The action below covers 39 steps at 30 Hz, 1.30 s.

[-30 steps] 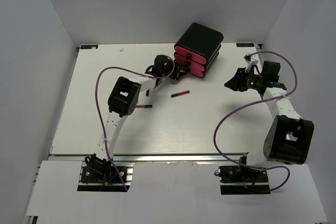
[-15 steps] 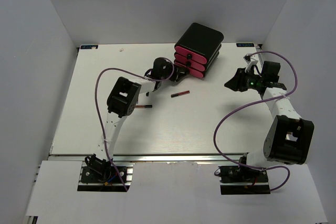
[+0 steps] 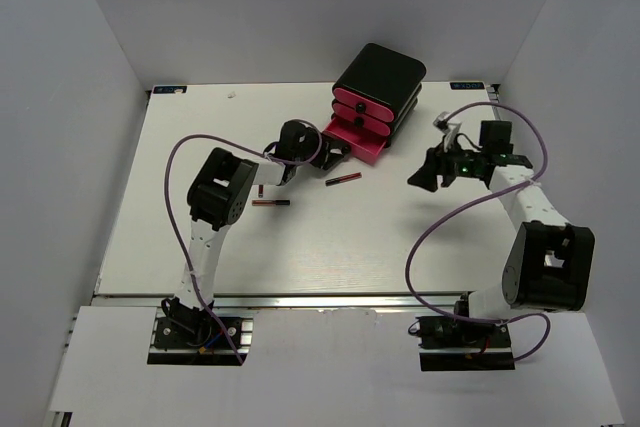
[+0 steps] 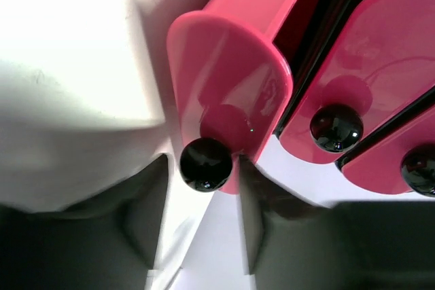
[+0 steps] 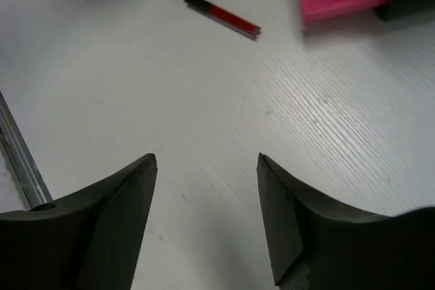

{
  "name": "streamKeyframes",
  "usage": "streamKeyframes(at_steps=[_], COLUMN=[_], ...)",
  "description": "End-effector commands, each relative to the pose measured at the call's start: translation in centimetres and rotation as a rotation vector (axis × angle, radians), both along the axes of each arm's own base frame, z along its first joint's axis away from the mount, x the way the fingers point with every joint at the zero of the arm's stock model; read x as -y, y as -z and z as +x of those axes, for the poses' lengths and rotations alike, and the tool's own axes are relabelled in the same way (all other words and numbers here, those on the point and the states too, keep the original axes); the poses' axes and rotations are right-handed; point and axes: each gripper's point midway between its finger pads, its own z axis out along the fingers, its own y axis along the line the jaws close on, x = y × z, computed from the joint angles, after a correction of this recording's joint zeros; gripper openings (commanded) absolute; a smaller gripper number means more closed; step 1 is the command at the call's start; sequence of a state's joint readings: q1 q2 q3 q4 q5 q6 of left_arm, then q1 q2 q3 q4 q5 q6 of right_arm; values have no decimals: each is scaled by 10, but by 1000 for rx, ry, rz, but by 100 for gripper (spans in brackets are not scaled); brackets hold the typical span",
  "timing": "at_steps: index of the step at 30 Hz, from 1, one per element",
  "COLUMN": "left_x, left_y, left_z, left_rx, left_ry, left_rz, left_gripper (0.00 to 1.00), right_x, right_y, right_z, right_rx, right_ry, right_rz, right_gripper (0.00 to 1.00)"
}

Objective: Organize the makeup

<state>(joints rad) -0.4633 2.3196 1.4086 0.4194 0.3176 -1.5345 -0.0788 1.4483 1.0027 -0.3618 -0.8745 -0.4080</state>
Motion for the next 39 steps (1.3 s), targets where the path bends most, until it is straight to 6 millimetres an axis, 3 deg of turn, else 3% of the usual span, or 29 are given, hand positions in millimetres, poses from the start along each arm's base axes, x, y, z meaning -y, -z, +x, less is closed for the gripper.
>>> streamKeyframes(at_steps=[1, 2, 6, 11, 12, 15, 16, 17, 18, 19, 20, 21, 22, 23, 25, 26, 27, 28, 29, 30, 31, 32, 34, 39], left_x=[-3, -3, -12, -45, -55, -90, -100, -120, -131, -144, -164, -175, -185, -204, -222, -231, -237, -240, -244, -247, -249, -250, -252, -254], left_y=[-42, -46, -65, -72, -84, -79, -100, -91, -95, -115, -106, -107, -121, -115, -99, -109, -93, -91, -101, -87, -86, -91, -81, -76], left_z=[11, 13, 13, -7, -15, -35, -41, -50, -56, -64, -75, -84, -95, -105, -130, -142, -158, -166, -174, -187, -193, -198, -208, -218], left_rx=[85, 98, 127, 127, 122, 98, 146, 108, 112, 163, 125, 125, 155, 115, 65, 76, 39, 27, 53, 23, 11, 29, 1, -15], left_ry=[-12, -9, -1, 0, -4, -29, -31, -49, -54, -54, -63, -57, -50, -73, -70, -95, -92, -109, -140, -142, -166, -185, -200, -194], left_rz=[-19, -17, 15, 199, 239, 380, 414, 475, 513, 559, 621, 660, 685, 731, 763, 754, 760, 745, 724, 724, 702, 684, 668, 667], left_gripper=[58, 61, 66, 64, 63, 36, 18, 12, 8, 5, 5, 8, 14, 36, 50, 57, 59, 60, 61, 63, 63, 63, 63, 65], right_x=[-29, -36, -68, -92, -104, -126, -134, -139, -148, -155, -162, -166, -172, -175, -179, -184, -185, -185, -189, -189, -188, -192, -187, -181], right_y=[-4, -1, 12, 36, 33, 47, 51, 52, 55, 56, 56, 57, 59, 62, 78, 71, 75, 85, 81, 84, 94, 89, 102, 116], right_z=[-21, -24, -54, -55, -51, -34, -15, -8, -4, 11, 16, 21, 33, 33, 39, 49, 50, 54, 61, 60, 60, 65, 56, 50], right_rx=[93, 151, 320, 575, 625, 589, 585, 581, 581, 583, 590, 586, 587, 569, 524, 540, 523, 498, 510, 489, 459, 477, 408, 369], right_ry=[-219, -289, -559, -792, -839, -877, -876, -877, -891, -882, -883, -884, -883, -895, -917, -913, -919, -919, -911, -921, -933, -944, -983, -1027], right_rz=[-64, -109, -200, -361, -377, -405, -435, -448, -460, -483, -487, -490, -501, -505, -521, -526, -533, -545, -549, -552, -557, -560, -566, -590], right_gripper=[66, 71, 76, 79, 78, 74, 73, 69, 68, 67, 66, 66, 66, 65, 63, 62, 61, 60, 60, 60, 59, 58, 56, 54])
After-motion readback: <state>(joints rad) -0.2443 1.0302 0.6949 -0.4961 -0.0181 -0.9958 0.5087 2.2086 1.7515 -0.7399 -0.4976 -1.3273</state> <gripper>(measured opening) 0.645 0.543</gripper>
